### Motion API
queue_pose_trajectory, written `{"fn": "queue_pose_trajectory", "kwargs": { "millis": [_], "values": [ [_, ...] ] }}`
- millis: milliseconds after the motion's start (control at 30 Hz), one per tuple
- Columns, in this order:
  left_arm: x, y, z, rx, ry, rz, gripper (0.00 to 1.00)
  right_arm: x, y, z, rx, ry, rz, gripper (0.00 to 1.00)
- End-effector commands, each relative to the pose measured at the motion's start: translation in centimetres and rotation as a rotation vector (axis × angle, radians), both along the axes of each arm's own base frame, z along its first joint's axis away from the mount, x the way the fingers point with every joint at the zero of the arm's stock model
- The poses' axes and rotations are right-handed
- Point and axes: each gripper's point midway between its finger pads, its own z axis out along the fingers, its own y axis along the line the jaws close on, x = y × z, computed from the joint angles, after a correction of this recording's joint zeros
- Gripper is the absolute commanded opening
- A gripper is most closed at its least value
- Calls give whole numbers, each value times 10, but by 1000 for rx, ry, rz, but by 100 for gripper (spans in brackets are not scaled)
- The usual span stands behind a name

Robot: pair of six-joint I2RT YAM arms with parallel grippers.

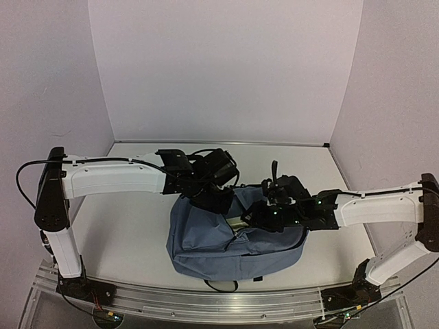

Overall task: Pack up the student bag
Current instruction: Place the stationery in the student bag.

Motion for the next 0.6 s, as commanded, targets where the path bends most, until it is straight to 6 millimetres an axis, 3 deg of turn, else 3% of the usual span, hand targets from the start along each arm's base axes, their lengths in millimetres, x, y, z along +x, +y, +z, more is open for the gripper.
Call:
{"fn": "queue_pose_trajectory", "kwargs": {
  "millis": [0,200,567],
  "values": [
    [7,-1,30,-37,-61,13,0,0,4,2,-6,-4,-2,35],
    [7,-3,27,-36,-57,8,0,0,21,7,31,-11,28,29],
    [5,-11,27,-64,-40,-6,0,-2,84,14,181,-6,134,23]
  ]
}}
